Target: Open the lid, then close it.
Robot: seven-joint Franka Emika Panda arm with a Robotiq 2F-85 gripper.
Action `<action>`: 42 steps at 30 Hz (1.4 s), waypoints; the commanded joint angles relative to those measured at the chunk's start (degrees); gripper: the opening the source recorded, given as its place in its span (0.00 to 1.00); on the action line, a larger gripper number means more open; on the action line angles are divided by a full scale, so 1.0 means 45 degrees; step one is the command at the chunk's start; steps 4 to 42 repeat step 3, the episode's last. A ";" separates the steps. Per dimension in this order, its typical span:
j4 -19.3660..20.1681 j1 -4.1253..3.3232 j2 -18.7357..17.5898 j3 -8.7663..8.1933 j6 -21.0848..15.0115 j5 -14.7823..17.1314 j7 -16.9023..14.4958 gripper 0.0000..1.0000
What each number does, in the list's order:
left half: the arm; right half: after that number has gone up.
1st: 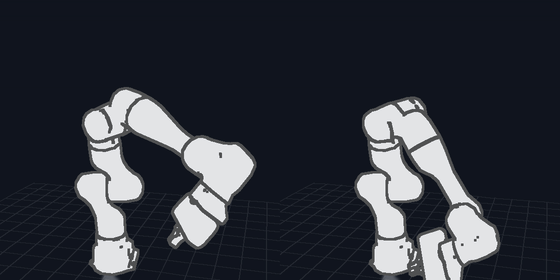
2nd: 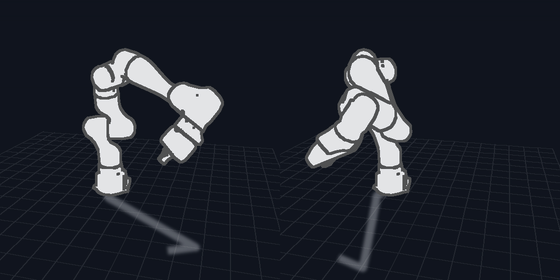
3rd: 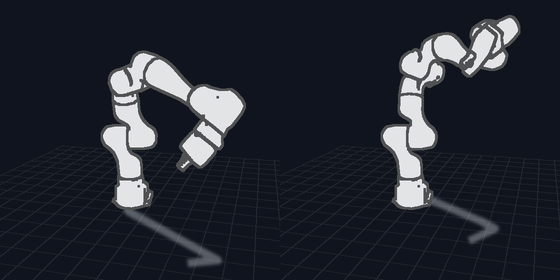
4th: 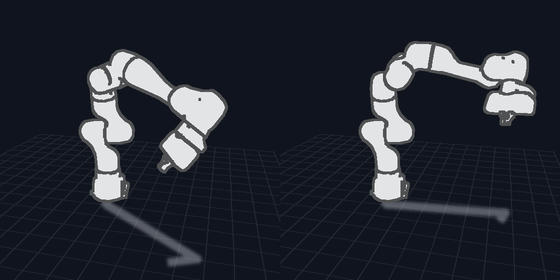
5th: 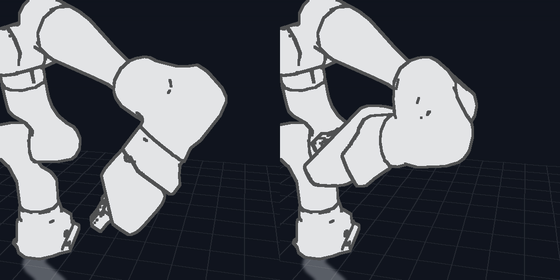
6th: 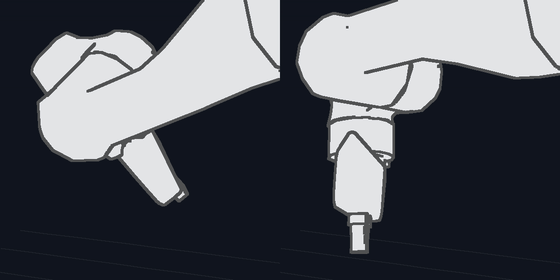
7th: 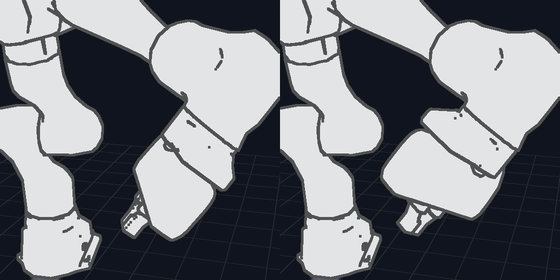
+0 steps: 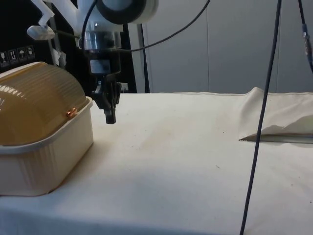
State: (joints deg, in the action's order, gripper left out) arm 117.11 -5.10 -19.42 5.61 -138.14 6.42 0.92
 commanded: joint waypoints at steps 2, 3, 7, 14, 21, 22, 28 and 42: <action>0.0064 -0.0051 0.0038 -0.0038 -0.0115 -0.0076 0.0178 0.00; 0.0000 0.0000 0.0000 0.0000 -0.0013 0.0000 0.0051 0.00; 0.0000 0.0000 0.0000 0.0000 -0.0013 0.0000 0.0051 0.00; 0.0000 0.0000 0.0000 0.0000 -0.0013 0.0000 0.0051 0.00; 0.0000 0.0000 0.0000 0.0000 -0.0013 0.0000 0.0051 0.00; 0.0000 0.0000 0.0000 0.0000 -0.0013 0.0000 0.0051 0.00; 0.0000 0.0000 0.0000 0.0000 -0.0013 0.0000 0.0051 0.00; 0.0000 0.0000 0.0000 0.0000 -0.0013 0.0000 0.0051 0.00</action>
